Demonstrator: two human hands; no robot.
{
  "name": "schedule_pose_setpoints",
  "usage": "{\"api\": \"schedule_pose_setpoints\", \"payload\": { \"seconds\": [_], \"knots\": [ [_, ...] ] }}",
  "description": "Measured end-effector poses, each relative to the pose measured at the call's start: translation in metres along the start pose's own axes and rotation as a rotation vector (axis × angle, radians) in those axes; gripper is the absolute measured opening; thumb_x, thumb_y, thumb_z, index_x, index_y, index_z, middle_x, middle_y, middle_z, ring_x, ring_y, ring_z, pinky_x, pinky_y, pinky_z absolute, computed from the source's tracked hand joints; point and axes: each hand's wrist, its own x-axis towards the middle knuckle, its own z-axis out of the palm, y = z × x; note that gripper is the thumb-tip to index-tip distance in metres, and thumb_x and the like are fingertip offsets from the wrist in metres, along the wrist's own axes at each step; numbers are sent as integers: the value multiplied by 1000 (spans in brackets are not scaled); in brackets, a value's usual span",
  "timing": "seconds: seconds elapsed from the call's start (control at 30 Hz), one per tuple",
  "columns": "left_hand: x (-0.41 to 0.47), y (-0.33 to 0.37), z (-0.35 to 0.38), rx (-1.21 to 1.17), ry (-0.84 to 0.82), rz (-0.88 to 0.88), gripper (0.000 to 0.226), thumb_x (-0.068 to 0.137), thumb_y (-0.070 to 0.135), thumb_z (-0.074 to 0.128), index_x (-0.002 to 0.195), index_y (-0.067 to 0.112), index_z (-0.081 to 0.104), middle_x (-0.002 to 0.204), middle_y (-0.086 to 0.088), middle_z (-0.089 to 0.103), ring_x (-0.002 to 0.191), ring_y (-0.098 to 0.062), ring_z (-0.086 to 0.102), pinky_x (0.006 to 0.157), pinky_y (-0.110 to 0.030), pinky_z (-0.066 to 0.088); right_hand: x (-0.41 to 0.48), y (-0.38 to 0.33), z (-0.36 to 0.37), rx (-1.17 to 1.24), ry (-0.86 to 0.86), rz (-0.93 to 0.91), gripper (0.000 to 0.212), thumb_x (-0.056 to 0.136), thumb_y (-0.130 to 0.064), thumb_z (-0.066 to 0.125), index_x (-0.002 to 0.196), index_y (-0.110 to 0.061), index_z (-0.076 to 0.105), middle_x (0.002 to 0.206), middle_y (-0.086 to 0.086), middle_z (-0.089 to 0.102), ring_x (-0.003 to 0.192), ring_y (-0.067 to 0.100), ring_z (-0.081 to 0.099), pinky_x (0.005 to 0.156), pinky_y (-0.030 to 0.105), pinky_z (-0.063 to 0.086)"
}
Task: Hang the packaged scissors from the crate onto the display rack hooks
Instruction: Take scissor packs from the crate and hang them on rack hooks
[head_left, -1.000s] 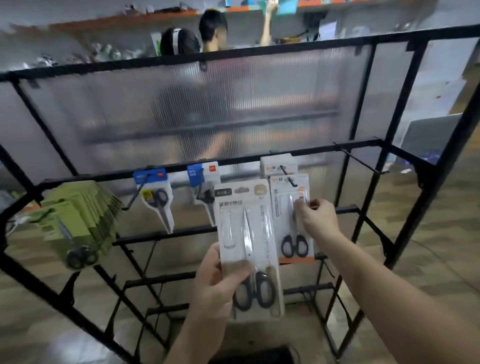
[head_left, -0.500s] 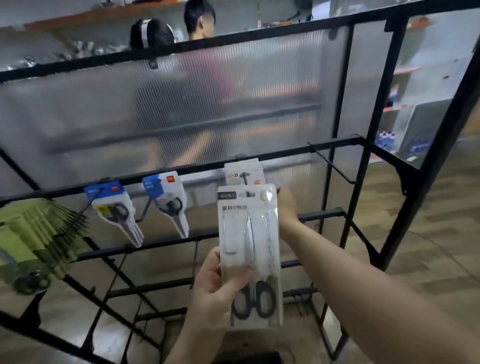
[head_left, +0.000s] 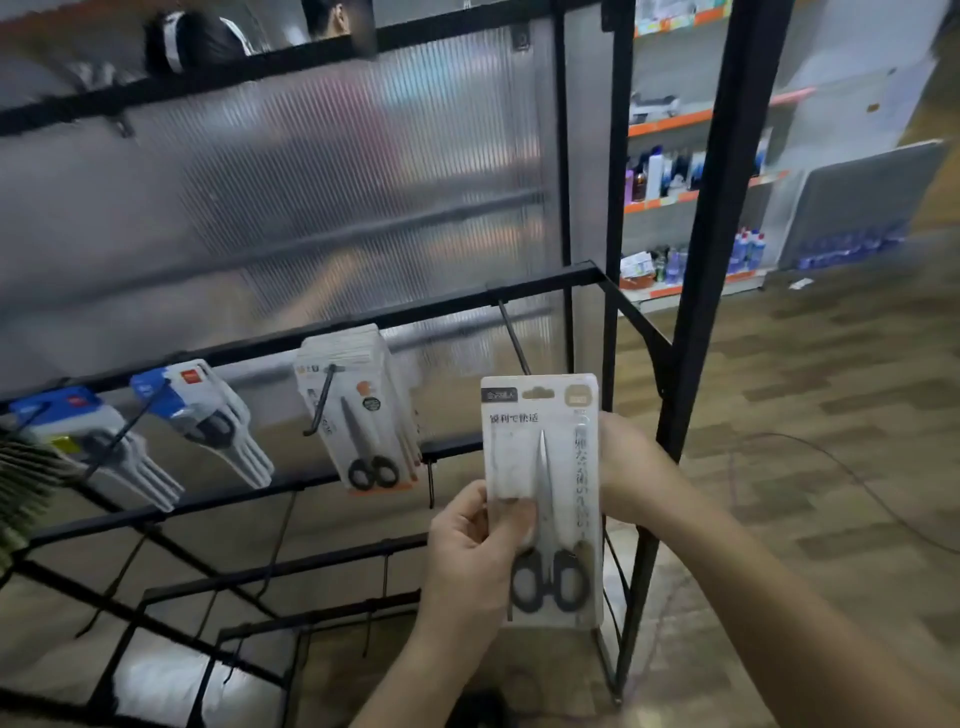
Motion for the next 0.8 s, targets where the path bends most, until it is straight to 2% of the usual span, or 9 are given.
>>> {"api": "schedule_pose_setpoints", "payload": {
  "seconds": [0.07, 0.13, 0.2, 0.3, 0.37, 0.47, 0.6, 0.7, 0.8],
  "knots": [
    [5, -2, 7, 5, 3, -10, 21, 94, 17, 67, 109, 2, 69, 96, -19, 77, 87, -35, 77, 69, -42, 65, -6, 8, -12, -23, 16, 12, 39, 91, -47, 68, 126, -33, 61, 99, -9, 71, 89, 8, 68, 73, 33, 60],
    [11, -3, 10, 15, 32, -6, 21, 93, 19, 68, 108, 4, 69, 98, -18, 77, 89, -36, 76, 71, -46, 65, -10, 17, -21, -72, 39, 17, 38, 100, -34, 58, 137, -24, 55, 103, -3, 71, 93, 13, 68, 78, 34, 60],
    [18, -3, 13, 16, 51, -8, 19, 94, 19, 67, 107, 5, 69, 99, -16, 78, 90, -35, 77, 74, -48, 65, -15, 18, -23, -111, 47, -5, 34, 103, -30, 53, 136, -24, 54, 105, -1, 71, 94, 15, 69, 78, 35, 59],
    [25, -5, 18, 27, 70, 7, 18, 95, 18, 66, 109, 9, 72, 100, -13, 79, 92, -31, 77, 74, -43, 65, -15, 17, -22, -139, 78, -53, 27, 102, -27, 49, 128, -24, 56, 104, -2, 70, 92, 16, 67, 80, 39, 59],
    [27, -8, 19, 47, 80, 34, 19, 95, 18, 66, 111, 10, 72, 103, -12, 79, 95, -30, 77, 77, -44, 64, -15, 15, -22, -147, 90, -82, 30, 101, -24, 48, 130, -23, 57, 110, -1, 70, 97, 18, 66, 84, 43, 58],
    [27, -14, 18, 66, 88, 44, 20, 95, 16, 66, 113, 12, 72, 106, -11, 78, 99, -30, 76, 81, -45, 64, -17, 14, -23, -124, 99, -95, 34, 102, -26, 49, 135, -22, 56, 120, -2, 67, 103, 17, 64, 88, 41, 58],
    [28, -17, 17, 71, 96, 5, 22, 96, 14, 65, 118, 11, 69, 106, -12, 78, 98, -31, 76, 82, -46, 64, -19, 18, -19, -105, 100, -121, 37, 100, -32, 54, 137, -26, 54, 107, -2, 70, 96, 19, 69, 84, 42, 60],
    [38, -14, 18, 120, 88, 2, 21, 98, 19, 65, 117, 15, 70, 106, -9, 79, 99, -28, 76, 85, -47, 63, -20, 20, -15, -137, 128, -104, 45, 99, -36, 55, 143, -25, 50, 120, -3, 69, 101, 16, 67, 87, 38, 59],
    [65, -13, 16, 268, 110, 4, 17, 97, 32, 69, 110, 21, 74, 103, -3, 79, 99, -25, 75, 90, -52, 60, -23, 22, -12, -146, 127, -108, 50, 100, -40, 56, 147, -23, 46, 131, -3, 65, 108, 13, 65, 89, 33, 56]
  ]
}}
